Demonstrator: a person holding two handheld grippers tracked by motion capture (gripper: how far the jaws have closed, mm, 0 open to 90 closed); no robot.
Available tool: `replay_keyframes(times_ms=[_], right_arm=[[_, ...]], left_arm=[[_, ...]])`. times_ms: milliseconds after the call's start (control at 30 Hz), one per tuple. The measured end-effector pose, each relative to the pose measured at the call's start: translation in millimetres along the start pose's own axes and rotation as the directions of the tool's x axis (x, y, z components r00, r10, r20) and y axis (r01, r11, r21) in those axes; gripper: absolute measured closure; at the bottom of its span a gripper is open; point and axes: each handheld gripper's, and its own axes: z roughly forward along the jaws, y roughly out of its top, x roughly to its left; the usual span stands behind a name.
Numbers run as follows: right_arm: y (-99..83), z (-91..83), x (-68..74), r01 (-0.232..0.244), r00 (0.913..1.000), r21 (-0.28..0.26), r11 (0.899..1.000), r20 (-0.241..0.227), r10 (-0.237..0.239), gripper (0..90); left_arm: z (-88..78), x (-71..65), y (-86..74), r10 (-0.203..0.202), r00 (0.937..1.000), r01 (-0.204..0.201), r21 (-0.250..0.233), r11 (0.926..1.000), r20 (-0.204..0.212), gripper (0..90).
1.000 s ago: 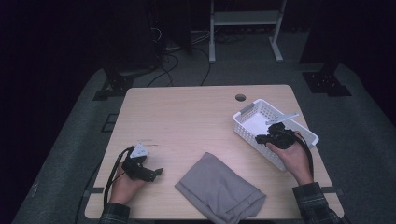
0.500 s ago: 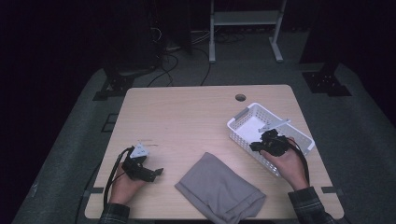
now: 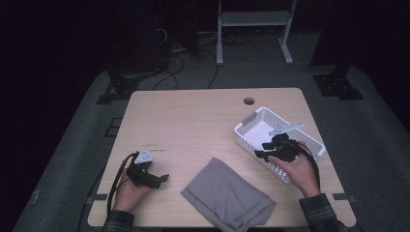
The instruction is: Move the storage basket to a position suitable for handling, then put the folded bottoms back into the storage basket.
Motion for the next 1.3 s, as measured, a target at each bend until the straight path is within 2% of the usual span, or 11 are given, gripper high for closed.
replay_keyframes(times_ms=[100, 200, 400, 567, 833, 1300], right_arm=[[0.7, 1.3, 2.8, 0.002, 1.0000, -0.011, 1.000, -0.008, -0.002, 40.1], [2.3, 1.6, 7.1, 0.012, 0.9999, -0.017, 1.000, 0.005, -0.012, 32.9], [4.2, 0.6, 15.8, 0.023, 0.9996, -0.027, 0.999, -0.014, -0.023, 24.4], [6.9, -2.1, 24.9, 0.033, 0.9987, -0.044, 0.999, -0.036, -0.035, 21.8], [5.8, -4.0, 43.8, 0.085, 0.9932, -0.050, 0.995, -0.076, -0.089, 21.1], [-9.9, 12.0, 71.0, 0.136, 0.9819, 0.009, 0.991, -0.134, -0.133, 20.8]], left_arm=[[0.0, 0.0, 0.0, 0.000, 1.0000, 0.000, 0.000, 1.0000, 0.000, 0.0], [0.0, 0.0, 0.0, 0.000, 1.0000, 0.000, 0.000, 1.0000, 0.000, 0.0], [0.0, 0.0, 0.0, 0.001, 1.0000, -0.001, 0.000, 1.0000, 0.000, 0.0], [0.0, -0.3, -0.1, -0.001, 1.0000, 0.001, -0.001, 1.0000, 0.001, 0.0], [-0.2, -0.1, -0.1, 0.002, 1.0000, -0.002, 0.002, 1.0000, 0.001, 0.0], [0.0, -0.3, -0.1, 0.000, 1.0000, 0.000, -0.001, 1.0000, 0.001, 0.0]])
